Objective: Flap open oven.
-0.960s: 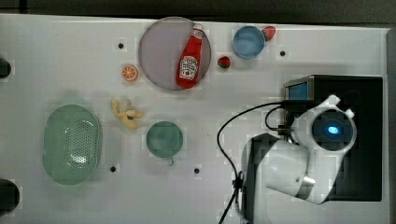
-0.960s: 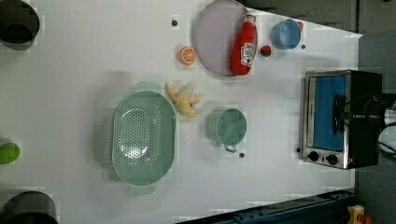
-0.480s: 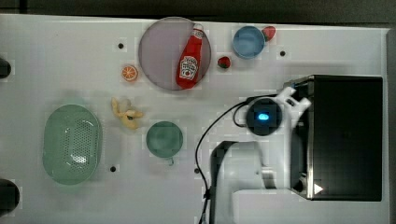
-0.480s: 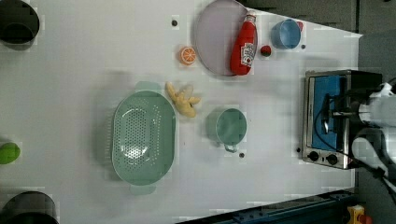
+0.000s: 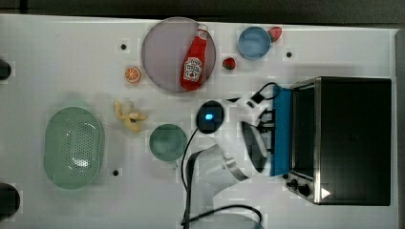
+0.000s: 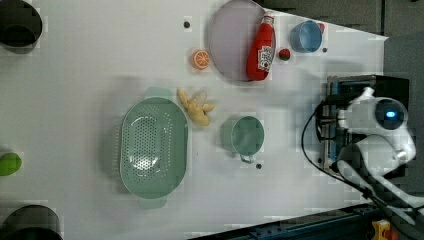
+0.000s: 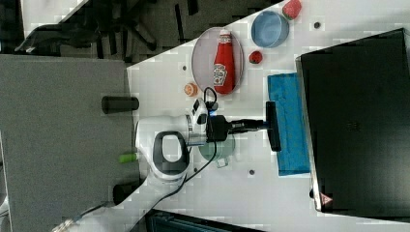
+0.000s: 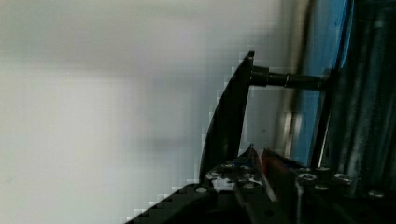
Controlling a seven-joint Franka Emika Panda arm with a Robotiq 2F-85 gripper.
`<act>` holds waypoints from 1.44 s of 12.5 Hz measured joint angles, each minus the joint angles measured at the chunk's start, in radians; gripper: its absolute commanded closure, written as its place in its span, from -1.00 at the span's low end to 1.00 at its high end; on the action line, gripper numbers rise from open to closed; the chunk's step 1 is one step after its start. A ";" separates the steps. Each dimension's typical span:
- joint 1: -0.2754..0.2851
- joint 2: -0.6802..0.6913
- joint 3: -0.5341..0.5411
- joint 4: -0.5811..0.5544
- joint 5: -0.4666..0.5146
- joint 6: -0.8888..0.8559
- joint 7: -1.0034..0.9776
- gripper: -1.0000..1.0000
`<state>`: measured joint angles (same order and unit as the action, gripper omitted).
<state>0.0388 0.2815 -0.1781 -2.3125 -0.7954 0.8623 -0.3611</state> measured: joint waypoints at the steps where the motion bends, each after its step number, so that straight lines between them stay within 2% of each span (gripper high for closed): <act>1: 0.016 0.035 0.013 0.004 -0.055 -0.005 0.071 0.65; 3: 0.048 0.114 0.033 0.018 -0.152 -0.042 0.229 0.65; 5: 0.082 0.185 0.037 0.029 -0.208 -0.059 0.339 0.65; 8: 0.107 0.257 0.040 0.051 -0.232 -0.057 0.433 0.65; 11: 0.114 0.235 0.026 0.045 -0.232 -0.022 0.445 0.65; 12: 0.113 0.219 0.026 0.037 -0.211 -0.012 0.445 0.65; 14: 0.111 0.164 0.029 0.035 -0.053 0.000 0.447 0.65; 18: 0.113 -0.057 0.027 0.037 0.262 0.001 0.448 0.65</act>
<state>0.1517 0.2246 -0.1514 -2.2754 -0.5332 0.8638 0.0867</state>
